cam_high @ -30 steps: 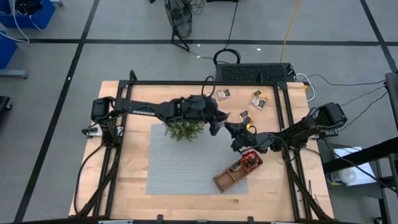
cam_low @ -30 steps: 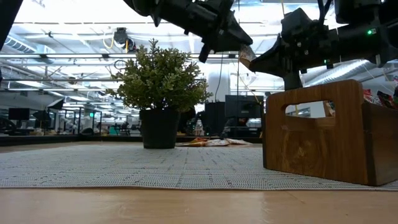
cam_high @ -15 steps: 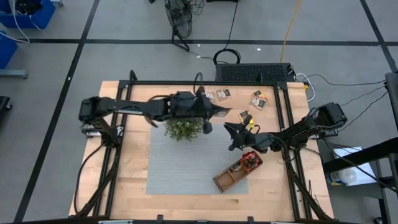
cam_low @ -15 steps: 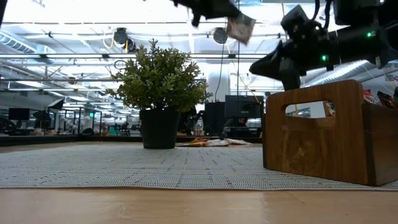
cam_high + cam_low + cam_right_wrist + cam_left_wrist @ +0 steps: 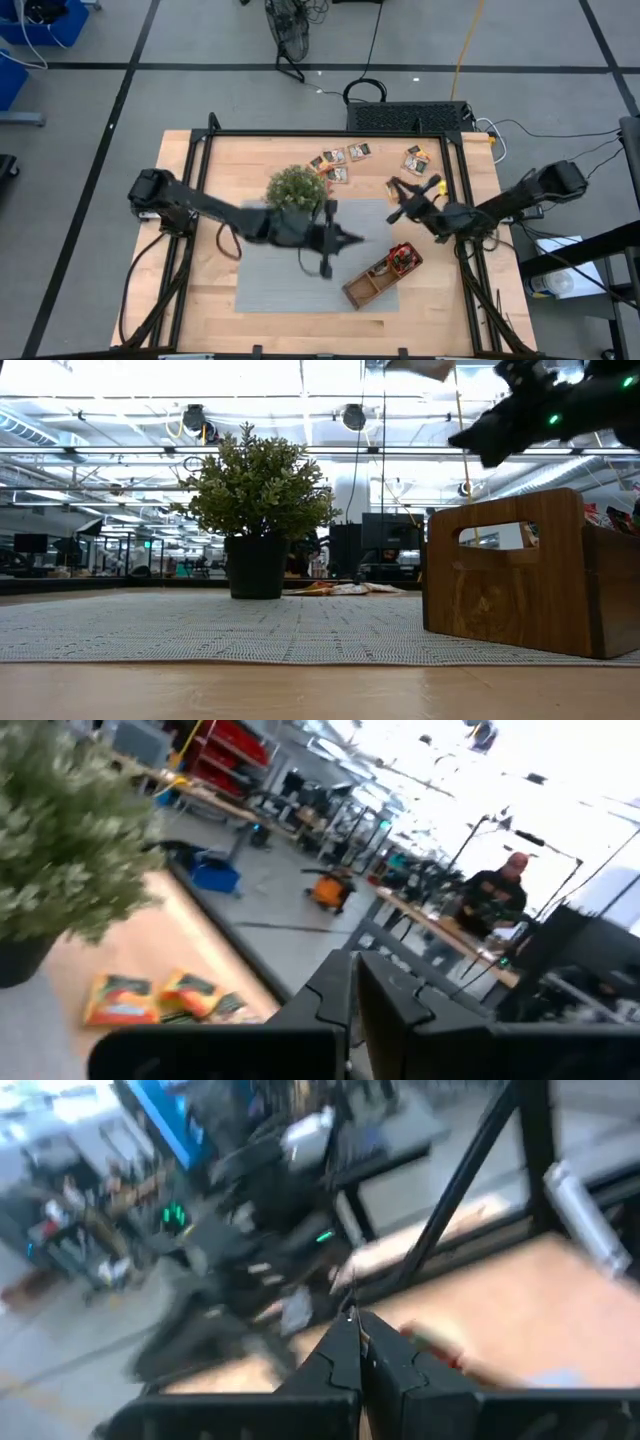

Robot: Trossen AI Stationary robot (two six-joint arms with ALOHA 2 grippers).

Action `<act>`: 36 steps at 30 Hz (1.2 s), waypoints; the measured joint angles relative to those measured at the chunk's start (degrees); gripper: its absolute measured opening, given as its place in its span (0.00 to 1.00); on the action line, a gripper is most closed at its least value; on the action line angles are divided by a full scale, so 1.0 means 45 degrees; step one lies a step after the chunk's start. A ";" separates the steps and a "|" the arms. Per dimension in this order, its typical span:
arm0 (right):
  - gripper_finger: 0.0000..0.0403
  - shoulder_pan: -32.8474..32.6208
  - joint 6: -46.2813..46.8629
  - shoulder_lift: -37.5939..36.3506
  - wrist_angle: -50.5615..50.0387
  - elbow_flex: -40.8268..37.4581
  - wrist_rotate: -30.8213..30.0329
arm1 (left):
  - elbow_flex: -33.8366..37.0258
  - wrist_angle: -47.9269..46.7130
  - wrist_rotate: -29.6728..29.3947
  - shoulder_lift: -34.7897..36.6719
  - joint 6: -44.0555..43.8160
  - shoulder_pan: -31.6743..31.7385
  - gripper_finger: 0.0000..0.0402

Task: Pick & Place Tea
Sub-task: Put the apple tea sachet into the brown organizer

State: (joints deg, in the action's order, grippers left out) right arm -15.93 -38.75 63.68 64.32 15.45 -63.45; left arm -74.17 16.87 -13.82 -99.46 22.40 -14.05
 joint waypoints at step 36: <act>0.00 -0.3908 0.0135 -0.3054 -0.1883 -0.0021 -0.1234 | -0.2889 0.9023 -0.3621 -0.8510 -0.0632 -0.2257 0.00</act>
State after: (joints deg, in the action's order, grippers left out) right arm -33.52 -38.14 49.93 55.85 15.35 -69.00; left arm -87.18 57.47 -30.11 -137.76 19.55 -24.21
